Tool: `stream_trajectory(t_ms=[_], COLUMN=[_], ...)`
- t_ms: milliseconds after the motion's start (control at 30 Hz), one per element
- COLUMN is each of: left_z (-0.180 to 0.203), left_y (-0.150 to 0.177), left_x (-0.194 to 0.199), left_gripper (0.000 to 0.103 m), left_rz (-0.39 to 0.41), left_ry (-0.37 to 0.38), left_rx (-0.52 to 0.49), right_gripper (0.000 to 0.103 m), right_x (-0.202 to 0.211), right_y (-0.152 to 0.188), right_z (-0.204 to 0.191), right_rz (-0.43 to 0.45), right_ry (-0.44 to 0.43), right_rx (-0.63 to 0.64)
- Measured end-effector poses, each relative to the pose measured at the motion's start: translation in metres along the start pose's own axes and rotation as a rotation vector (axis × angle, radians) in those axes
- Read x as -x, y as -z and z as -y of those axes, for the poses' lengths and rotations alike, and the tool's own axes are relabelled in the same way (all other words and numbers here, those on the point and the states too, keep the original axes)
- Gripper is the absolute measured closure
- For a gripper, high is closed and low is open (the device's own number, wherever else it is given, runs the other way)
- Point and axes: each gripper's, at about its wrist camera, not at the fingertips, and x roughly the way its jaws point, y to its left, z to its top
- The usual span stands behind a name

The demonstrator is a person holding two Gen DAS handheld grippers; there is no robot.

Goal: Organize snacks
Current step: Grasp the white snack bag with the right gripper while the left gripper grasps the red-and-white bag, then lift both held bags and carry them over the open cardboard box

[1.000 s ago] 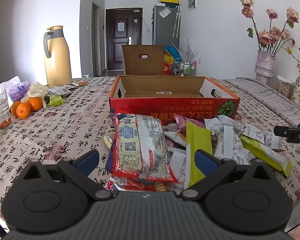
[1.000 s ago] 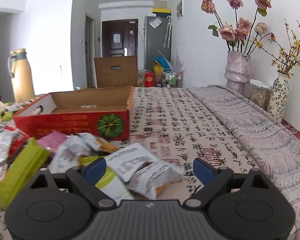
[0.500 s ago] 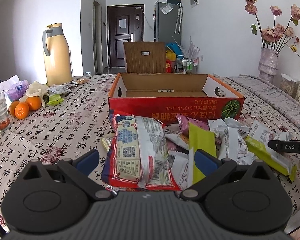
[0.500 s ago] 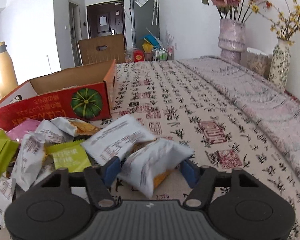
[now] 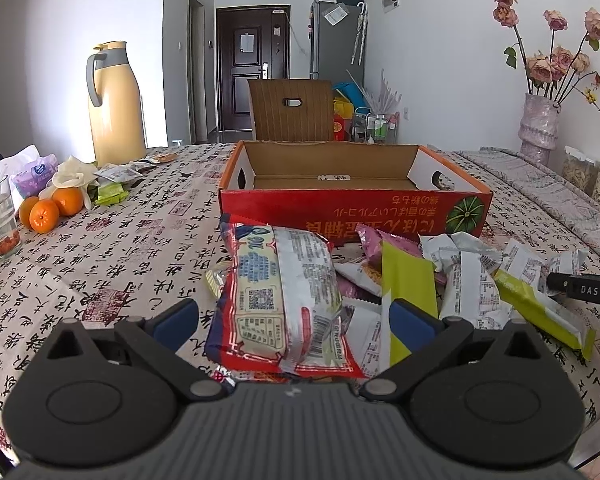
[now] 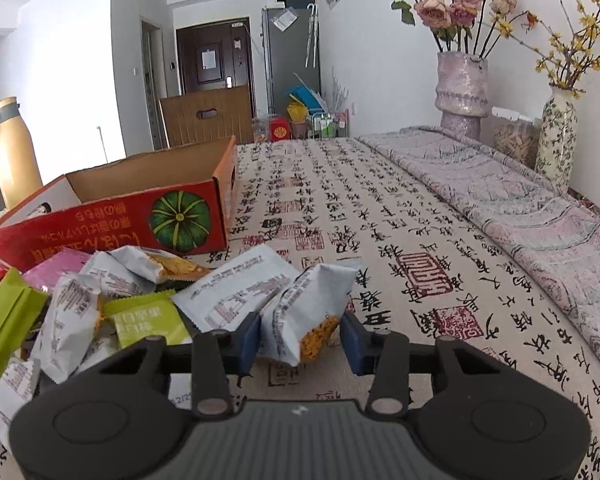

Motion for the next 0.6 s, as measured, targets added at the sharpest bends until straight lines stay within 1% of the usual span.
stream_trajectory(t_ms=[333,467,600], left_z=[0.001,0.005,0.008], left_y=[-0.009,-0.017,-0.024], left_x=[-0.007,-0.017,-0.034], left_gripper=[0.0,0.0,0.0], left_rz=[0.0,-0.009,-0.043], left_ry=[-0.011,-0.04,-0.083], left_rx=[-0.011,-0.024,-0.024], right_gripper=[0.061,0.061,0.061], right_x=[0.027,0.034,0.038], right_y=[-0.005,-0.004,-0.004], right_z=[-0.004,-0.01,-0.016], right_rz=[0.096,0.115,0.124], right_ry=[-0.003,-0.022,-0.042], right_rx=[0.001,0.006,0.014])
